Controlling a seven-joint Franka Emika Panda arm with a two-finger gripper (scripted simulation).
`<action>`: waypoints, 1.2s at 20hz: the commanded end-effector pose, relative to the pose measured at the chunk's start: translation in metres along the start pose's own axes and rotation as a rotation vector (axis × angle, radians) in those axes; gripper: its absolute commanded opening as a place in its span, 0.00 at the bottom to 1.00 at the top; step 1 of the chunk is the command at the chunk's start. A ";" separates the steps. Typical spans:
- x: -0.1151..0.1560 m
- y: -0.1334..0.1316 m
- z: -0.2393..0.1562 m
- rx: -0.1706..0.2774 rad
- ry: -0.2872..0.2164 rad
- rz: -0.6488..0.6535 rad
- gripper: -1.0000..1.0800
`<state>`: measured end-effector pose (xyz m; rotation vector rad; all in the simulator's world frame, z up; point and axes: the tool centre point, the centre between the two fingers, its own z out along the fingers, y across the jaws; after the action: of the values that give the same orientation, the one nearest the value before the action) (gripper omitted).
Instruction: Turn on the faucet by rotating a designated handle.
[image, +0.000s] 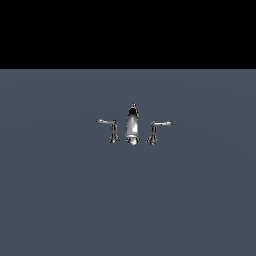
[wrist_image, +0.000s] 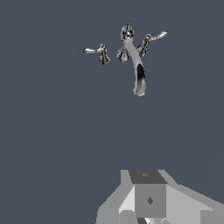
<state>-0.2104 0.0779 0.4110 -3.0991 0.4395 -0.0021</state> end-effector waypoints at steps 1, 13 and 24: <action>0.006 -0.012 0.013 0.001 0.000 0.055 0.00; 0.045 -0.061 0.071 0.003 -0.001 0.307 0.00; 0.087 -0.094 0.120 0.006 -0.001 0.523 0.00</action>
<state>-0.1073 0.1425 0.2985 -2.8937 1.1805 0.0035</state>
